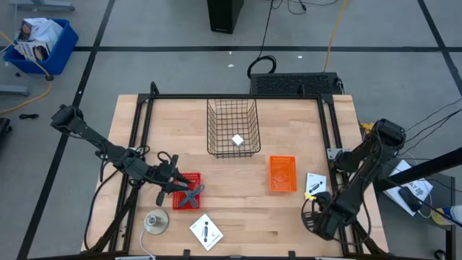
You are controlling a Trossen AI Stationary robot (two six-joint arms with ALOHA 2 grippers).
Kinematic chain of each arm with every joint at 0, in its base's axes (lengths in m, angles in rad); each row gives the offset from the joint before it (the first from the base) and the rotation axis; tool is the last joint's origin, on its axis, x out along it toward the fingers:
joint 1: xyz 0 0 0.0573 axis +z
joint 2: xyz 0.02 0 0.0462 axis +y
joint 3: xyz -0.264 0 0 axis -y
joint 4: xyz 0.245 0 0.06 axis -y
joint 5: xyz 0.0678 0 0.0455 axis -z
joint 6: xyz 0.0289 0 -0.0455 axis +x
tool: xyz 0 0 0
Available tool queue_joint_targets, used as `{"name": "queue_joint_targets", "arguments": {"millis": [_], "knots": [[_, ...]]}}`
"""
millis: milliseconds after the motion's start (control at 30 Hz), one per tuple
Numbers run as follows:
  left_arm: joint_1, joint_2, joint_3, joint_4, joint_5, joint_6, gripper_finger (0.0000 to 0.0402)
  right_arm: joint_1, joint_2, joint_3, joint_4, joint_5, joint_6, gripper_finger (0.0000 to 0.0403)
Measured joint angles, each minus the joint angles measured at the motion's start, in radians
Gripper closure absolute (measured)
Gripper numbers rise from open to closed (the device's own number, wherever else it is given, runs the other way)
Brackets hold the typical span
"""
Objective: Pick and place items into bin
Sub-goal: Put the white charger adapter into the black wire basket
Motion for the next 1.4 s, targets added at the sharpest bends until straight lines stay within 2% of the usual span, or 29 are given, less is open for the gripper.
{"name": "queue_joint_targets", "arguments": {"millis": [267,467,667,967,1100,1300,1400], "knots": [[0.000,0.000,0.000,0.002,0.000,-0.026,0.0300,0.015,0.073,0.001,-0.028,-0.002,-0.015,0.0193],[0.000,0.000,0.000,0.000,0.000,-0.043,0.0300,0.046,0.074,0.003,-0.025,0.053,-0.048,0.0193],[-0.001,0.000,0.000,-0.001,0.000,-0.061,0.0300,0.085,0.076,0.000,-0.053,0.013,-0.046,0.0193],[-0.001,0.000,0.000,-0.001,0.000,-0.062,0.0300,0.123,0.075,0.003,-0.042,0.026,-0.069,0.0193],[-0.001,0.000,0.000,-0.001,0.000,-0.064,0.0300,0.123,0.077,0.002,-0.041,-0.022,-0.079,0.0193],[-0.009,0.000,0.000,-0.002,0.000,-0.064,0.0300,0.125,0.077,0.003,-0.013,-0.011,-0.201,0.0193],[-0.012,0.000,0.000,-0.002,0.001,-0.064,0.0300,0.124,0.078,0.003,-0.031,-0.004,-0.143,0.0193]]}}
